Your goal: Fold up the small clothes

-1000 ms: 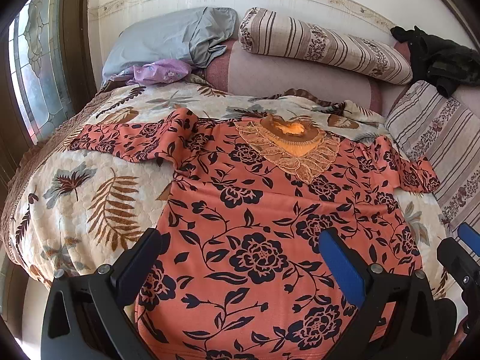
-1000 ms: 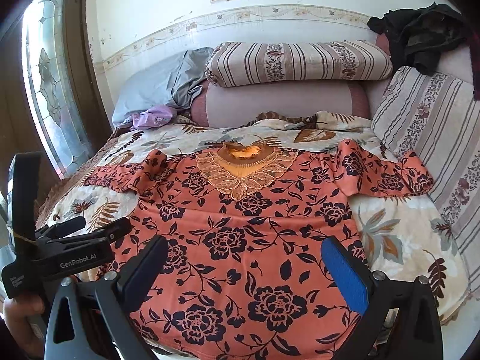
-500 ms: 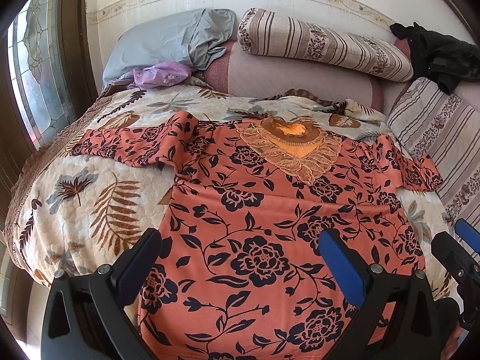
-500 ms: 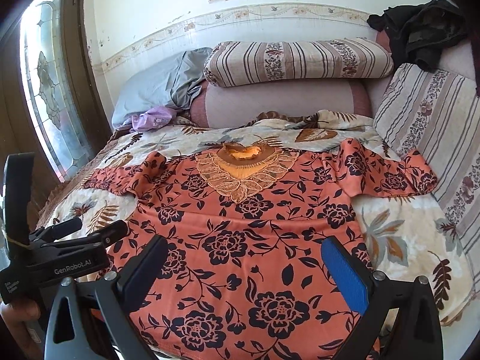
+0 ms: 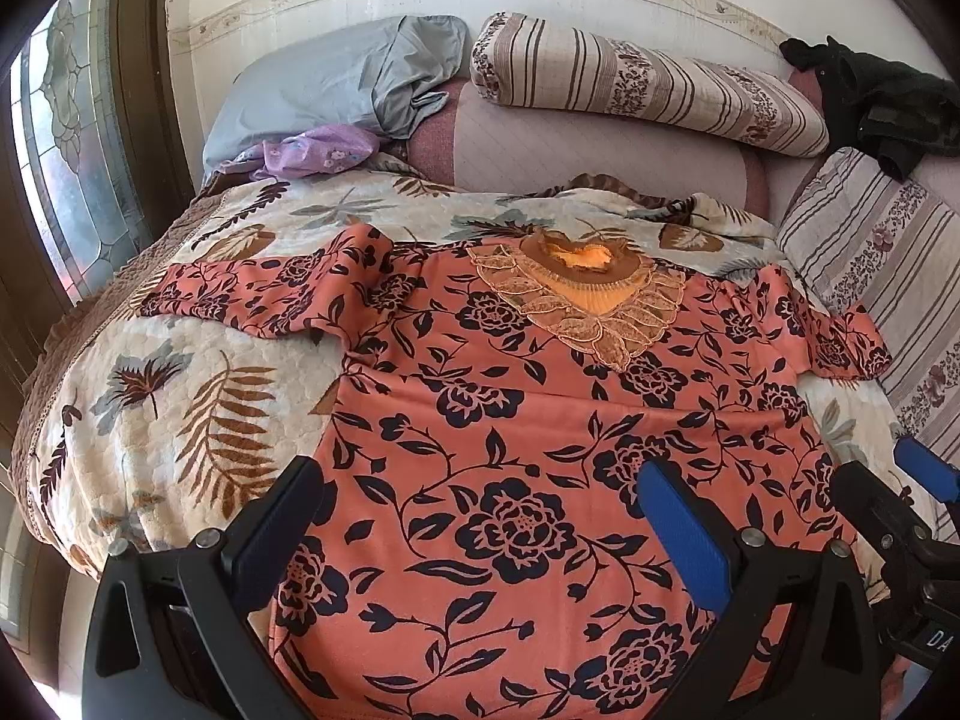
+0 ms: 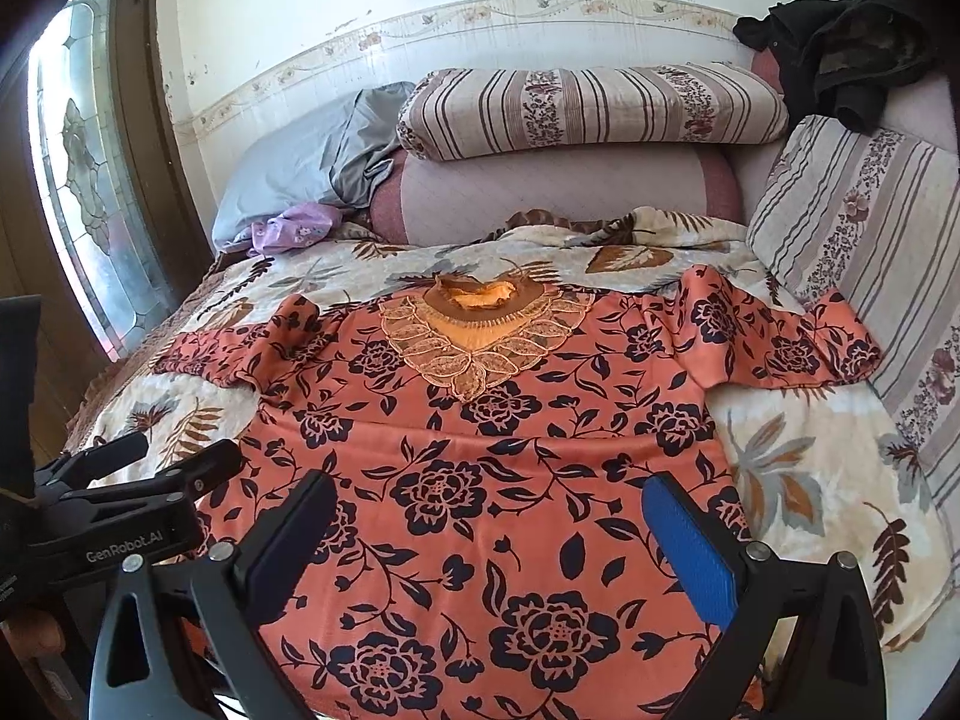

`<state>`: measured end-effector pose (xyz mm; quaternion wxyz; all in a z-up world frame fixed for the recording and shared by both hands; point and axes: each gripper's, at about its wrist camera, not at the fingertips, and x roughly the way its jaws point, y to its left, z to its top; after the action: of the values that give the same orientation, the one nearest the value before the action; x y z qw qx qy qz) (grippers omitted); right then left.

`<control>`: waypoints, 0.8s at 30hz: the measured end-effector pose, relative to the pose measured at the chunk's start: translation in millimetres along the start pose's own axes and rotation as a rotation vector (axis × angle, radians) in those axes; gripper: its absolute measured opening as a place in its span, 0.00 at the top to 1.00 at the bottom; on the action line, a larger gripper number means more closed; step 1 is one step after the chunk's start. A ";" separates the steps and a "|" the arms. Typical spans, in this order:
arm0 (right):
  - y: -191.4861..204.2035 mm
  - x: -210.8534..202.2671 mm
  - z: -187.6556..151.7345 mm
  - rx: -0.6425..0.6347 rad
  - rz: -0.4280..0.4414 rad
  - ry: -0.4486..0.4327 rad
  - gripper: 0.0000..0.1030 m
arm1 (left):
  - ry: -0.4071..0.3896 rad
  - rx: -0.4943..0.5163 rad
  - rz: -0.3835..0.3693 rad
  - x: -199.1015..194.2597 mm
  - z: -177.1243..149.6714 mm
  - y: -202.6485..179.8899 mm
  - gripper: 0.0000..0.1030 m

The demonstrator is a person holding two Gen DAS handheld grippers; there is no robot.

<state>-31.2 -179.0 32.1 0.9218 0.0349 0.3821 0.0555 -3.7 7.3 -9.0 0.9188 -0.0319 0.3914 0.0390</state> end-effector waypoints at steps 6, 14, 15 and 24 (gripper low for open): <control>-1.4 7.3 -1.2 0.002 -0.011 0.012 0.00 | 0.015 0.006 0.006 7.7 -1.1 -2.6 0.00; -4.7 12.7 1.0 0.012 -0.006 0.015 0.00 | 0.022 0.018 0.010 11.9 -0.6 -8.1 0.00; -5.3 13.2 1.5 0.014 -0.006 0.016 0.00 | 0.023 0.020 0.010 12.5 -0.5 -8.9 0.00; -24.0 17.5 2.6 0.039 0.026 0.007 0.00 | 0.056 0.032 0.002 29.9 -4.1 -8.9 0.00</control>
<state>-15.2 -200.6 19.1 0.9189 0.0579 0.3857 0.0602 14.8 -0.5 -33.2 0.9078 -0.0181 0.4177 0.0326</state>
